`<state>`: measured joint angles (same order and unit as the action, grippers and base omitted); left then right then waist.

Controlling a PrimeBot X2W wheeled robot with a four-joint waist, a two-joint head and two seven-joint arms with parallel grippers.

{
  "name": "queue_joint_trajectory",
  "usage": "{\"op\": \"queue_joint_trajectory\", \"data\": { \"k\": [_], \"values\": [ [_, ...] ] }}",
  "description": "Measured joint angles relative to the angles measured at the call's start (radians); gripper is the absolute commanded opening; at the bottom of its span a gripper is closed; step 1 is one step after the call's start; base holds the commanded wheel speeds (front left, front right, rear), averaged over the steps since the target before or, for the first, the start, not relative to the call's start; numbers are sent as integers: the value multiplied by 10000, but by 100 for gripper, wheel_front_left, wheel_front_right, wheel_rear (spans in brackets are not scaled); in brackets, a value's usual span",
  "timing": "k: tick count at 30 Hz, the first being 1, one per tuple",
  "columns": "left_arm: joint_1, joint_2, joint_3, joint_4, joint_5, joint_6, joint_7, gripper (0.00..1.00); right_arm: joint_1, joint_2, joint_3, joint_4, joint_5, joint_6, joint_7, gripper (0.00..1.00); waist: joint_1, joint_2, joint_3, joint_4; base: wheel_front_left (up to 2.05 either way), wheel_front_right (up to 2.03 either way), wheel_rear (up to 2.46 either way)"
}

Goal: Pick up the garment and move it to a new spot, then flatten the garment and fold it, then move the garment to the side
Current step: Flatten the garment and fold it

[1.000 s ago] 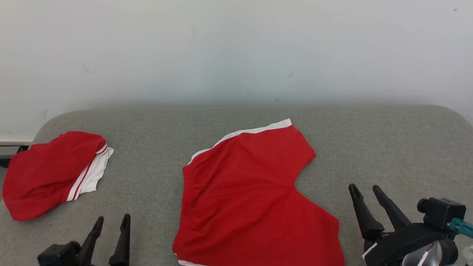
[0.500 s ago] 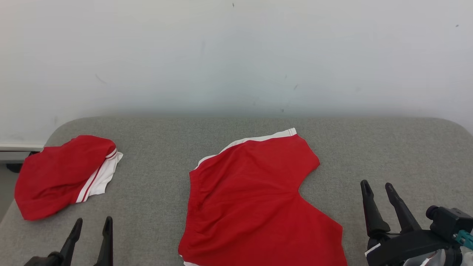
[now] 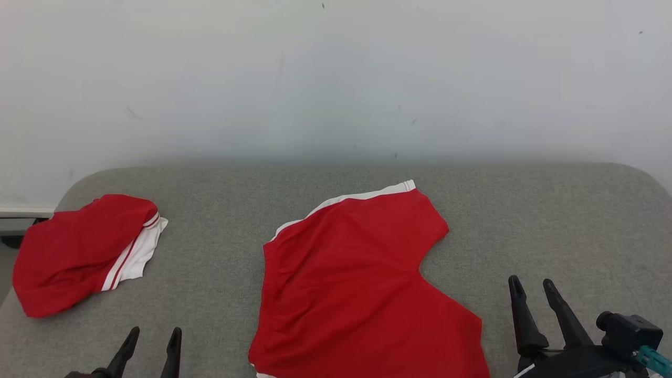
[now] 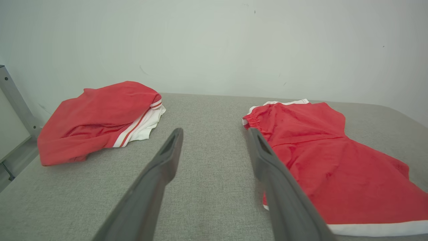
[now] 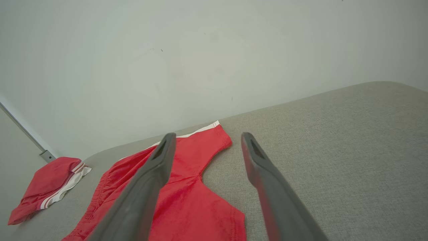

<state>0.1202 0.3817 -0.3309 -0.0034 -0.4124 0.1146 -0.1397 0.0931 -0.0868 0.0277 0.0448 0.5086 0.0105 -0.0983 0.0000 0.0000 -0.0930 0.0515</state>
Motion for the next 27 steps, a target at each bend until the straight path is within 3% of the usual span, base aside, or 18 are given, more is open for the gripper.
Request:
{"op": "queue_joint_trajectory", "data": {
  "k": [21,27],
  "values": [
    [198,-75,21,-435,56,82,623,100,-21,0,146,311,-88,132,-205,100,0,0,121,-73,0,0,0],
    [191,-228,-82,-370,-98,84,1317,100,-5,-27,301,717,-171,48,360,100,0,0,145,-91,0,0,0]
  ]
}}
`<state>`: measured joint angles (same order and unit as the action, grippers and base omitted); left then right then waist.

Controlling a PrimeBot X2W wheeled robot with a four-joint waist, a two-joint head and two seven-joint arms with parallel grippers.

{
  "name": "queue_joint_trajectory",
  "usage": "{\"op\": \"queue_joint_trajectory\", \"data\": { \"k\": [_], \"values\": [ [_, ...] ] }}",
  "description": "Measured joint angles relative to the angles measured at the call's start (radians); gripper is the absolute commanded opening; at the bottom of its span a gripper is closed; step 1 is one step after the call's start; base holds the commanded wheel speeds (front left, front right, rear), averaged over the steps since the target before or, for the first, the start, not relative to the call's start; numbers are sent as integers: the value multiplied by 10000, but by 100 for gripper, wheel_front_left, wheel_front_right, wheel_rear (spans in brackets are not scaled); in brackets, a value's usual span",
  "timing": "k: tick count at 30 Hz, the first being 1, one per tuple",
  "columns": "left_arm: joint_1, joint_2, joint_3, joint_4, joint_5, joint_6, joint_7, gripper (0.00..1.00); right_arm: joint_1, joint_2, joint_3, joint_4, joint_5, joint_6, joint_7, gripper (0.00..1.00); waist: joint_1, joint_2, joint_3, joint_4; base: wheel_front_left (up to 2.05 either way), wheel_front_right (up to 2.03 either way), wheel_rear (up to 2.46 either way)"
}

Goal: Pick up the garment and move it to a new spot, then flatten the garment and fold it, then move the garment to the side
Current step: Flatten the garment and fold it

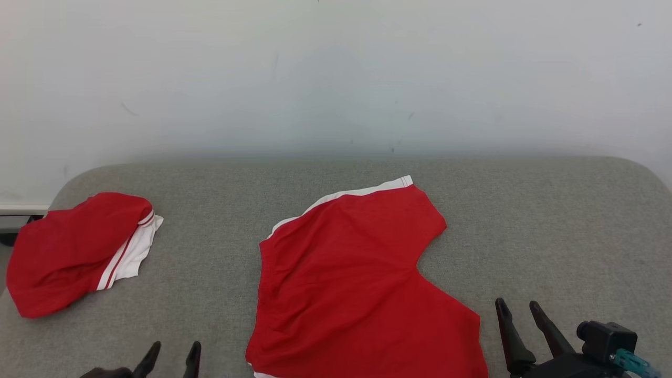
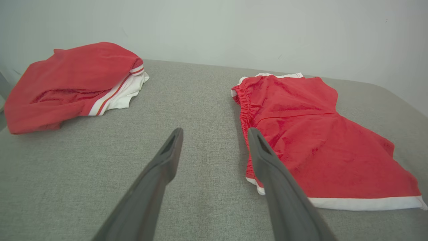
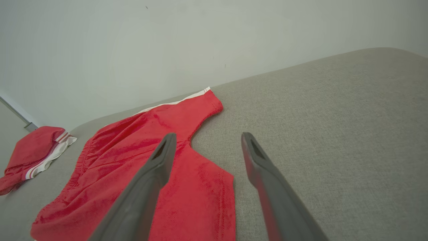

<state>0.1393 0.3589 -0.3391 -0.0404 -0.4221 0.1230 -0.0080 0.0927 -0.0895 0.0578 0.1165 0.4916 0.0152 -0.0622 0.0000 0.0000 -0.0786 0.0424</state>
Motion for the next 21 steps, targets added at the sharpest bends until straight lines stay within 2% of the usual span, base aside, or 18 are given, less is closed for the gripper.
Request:
{"op": "queue_joint_trajectory", "data": {
  "k": [5,8,14,21],
  "values": [
    [-453,-153,-408,303,-196,-6,915,100,136,-65,19,263,-27,-424,790,100,0,0,28,50,0,0,0],
    [-886,-190,-594,686,-211,-17,1521,100,255,-69,236,483,-67,-548,1419,100,0,1,60,84,0,0,0],
    [-1592,-472,-1174,1879,-460,-410,2784,100,576,-77,627,740,-196,-853,2690,100,0,0,150,89,0,0,0],
    [-2472,-717,-1175,2964,-763,-533,3699,100,610,-75,773,738,-276,-1087,3776,100,0,1,254,-65,0,0,0]
  ]
}}
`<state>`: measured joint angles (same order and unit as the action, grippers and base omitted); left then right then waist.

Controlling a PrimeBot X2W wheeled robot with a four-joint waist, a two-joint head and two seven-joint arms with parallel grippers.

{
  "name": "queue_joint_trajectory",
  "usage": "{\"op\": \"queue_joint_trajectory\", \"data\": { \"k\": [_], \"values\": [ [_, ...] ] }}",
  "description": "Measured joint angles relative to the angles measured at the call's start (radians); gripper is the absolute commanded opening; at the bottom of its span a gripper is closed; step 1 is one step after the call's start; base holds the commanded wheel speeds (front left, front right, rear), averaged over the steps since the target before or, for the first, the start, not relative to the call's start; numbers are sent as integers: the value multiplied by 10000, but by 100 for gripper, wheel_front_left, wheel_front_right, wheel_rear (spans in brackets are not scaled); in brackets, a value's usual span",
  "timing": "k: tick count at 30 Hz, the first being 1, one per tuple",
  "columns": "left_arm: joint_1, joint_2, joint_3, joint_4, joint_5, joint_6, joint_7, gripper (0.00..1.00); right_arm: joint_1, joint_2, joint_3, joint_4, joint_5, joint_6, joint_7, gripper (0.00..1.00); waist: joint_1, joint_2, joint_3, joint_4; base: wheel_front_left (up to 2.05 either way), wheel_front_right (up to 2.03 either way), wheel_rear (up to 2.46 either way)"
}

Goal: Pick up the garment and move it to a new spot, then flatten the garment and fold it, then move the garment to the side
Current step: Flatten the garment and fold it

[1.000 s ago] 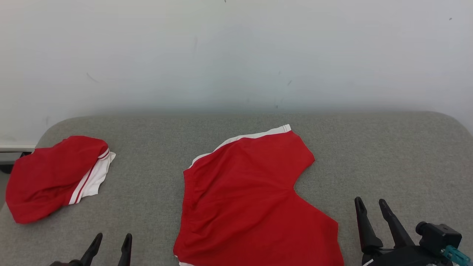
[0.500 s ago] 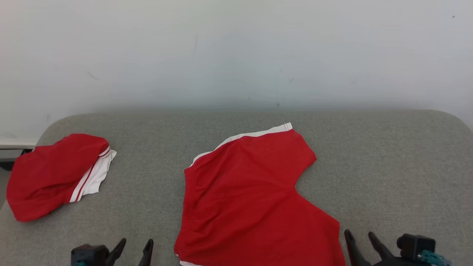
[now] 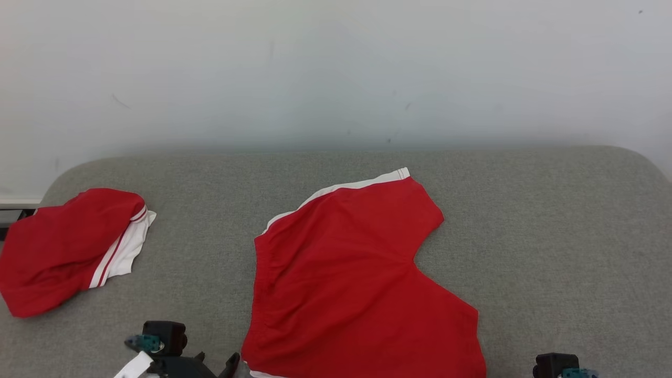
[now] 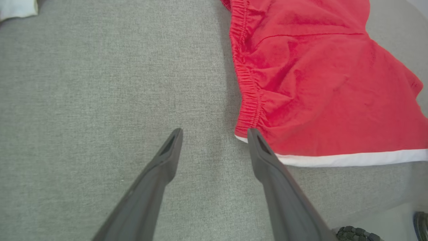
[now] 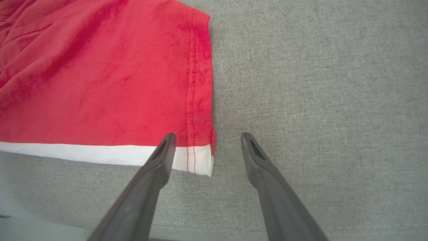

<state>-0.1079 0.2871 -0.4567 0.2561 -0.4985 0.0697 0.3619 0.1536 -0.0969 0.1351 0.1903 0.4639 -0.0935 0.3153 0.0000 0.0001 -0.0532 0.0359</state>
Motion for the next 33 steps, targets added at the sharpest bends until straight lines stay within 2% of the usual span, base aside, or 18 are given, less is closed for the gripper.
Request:
{"op": "queue_joint_trajectory", "data": {
  "k": [14,33],
  "values": [
    [-626,-397,-251,1292,-391,-443,1053,100,52,42,29,-299,-205,-219,1206,100,0,0,97,-189,0,0,0],
    [-1070,-874,-453,2155,-746,-888,1369,100,34,240,-174,-591,-529,-301,2004,100,0,0,233,-285,0,0,0]
  ]
}}
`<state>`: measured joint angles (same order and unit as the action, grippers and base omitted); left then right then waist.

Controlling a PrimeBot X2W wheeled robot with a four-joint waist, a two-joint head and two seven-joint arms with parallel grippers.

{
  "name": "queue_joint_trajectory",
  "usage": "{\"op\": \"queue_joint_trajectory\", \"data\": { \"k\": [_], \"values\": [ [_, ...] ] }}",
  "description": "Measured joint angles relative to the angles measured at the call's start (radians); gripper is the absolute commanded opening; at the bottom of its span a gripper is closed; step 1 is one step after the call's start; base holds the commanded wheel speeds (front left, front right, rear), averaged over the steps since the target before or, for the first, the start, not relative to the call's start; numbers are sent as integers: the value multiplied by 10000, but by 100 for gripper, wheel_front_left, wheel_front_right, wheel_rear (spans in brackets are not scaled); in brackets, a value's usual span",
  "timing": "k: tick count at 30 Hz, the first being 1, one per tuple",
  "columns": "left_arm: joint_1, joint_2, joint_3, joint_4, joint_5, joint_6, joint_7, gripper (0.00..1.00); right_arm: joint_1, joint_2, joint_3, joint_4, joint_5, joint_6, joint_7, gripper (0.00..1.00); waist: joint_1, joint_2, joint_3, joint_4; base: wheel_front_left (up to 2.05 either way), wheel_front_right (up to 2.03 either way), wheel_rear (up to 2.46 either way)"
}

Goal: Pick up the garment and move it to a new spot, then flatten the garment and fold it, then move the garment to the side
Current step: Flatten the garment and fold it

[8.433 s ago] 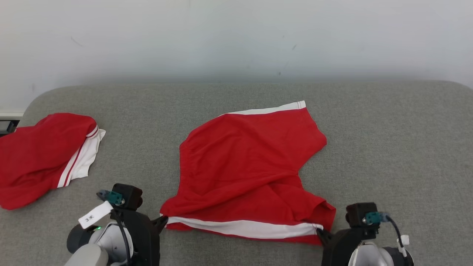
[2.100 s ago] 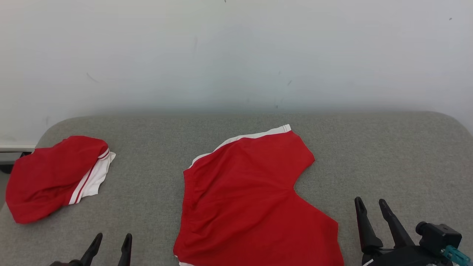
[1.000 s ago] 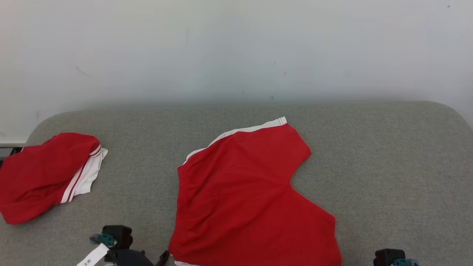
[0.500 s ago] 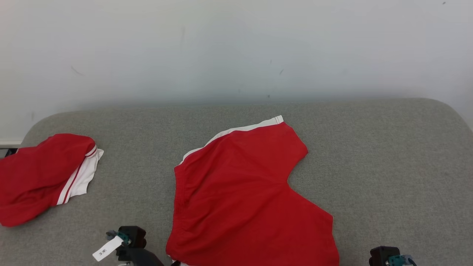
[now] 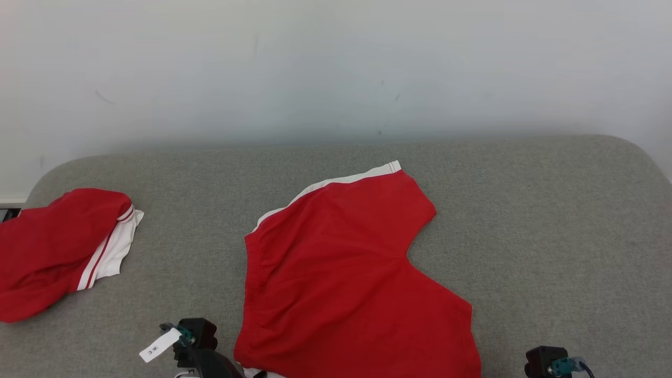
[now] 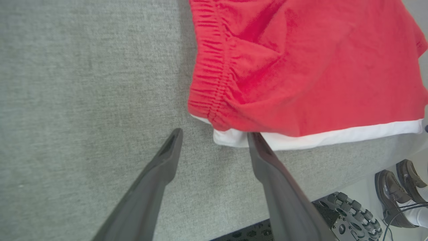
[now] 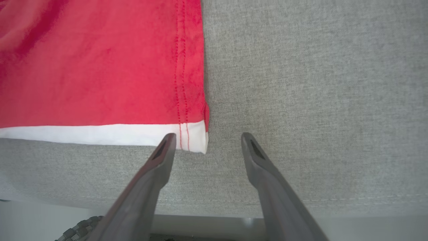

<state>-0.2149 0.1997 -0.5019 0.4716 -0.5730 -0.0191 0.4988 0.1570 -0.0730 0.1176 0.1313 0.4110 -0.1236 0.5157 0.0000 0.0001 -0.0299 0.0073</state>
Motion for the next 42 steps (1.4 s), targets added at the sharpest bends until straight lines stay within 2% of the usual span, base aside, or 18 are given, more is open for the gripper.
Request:
{"op": "queue_joint_trajectory", "data": {
  "k": [1,2,6,13,15,19,20,31,37,39,40,42],
  "values": [
    [-4,-6,-2,27,-2,-2,15,98,-12,15,-13,19,-6,-6,48,100,0,0,9,3,0,0,0],
    [-11,-12,-2,50,-2,-2,15,98,-18,29,-33,29,-10,-8,52,94,0,0,17,8,0,0,0],
    [-105,-12,31,161,-10,0,8,97,-41,73,-81,69,-12,-8,173,89,0,0,45,44,0,0,0],
    [-185,63,130,286,-40,4,-69,100,-45,123,-115,207,-38,-10,314,89,0,-1,63,121,0,0,0],
    [-185,65,128,313,-40,4,-69,99,-45,134,-128,263,-38,-10,393,85,0,0,63,138,0,0,0],
    [-184,46,115,359,-44,0,-98,99,-46,178,-226,347,-38,-10,408,69,0,0,66,161,0,0,0],
    [-184,38,113,362,-44,-2,-98,99,-47,188,-249,374,-38,-10,468,68,0,0,69,165,0,0,0],
    [-216,21,113,456,-44,-2,-217,100,-337,236,-278,663,-36,-10,571,70,0,0,106,170,0,0,0],
    [-258,19,105,545,-44,-4,-288,100,-469,253,-157,855,-35,-10,579,66,0,-1,128,202,0,0,0],
    [-261,13,96,568,-44,-27,-322,100,-477,253,-153,909,-23,-10,579,59,0,0,135,224,0,0,0],
    [-266,12,94,585,-44,-77,-336,98,-486,253,-144,938,-21,-10,585,49,0,0,138,235,0,0,0],
    [-286,8,88,616,-42,-77,-336,92,-515,253,-134,976,6,-10,650,43,0,0,146,255,0,0,0]
  ]
}}
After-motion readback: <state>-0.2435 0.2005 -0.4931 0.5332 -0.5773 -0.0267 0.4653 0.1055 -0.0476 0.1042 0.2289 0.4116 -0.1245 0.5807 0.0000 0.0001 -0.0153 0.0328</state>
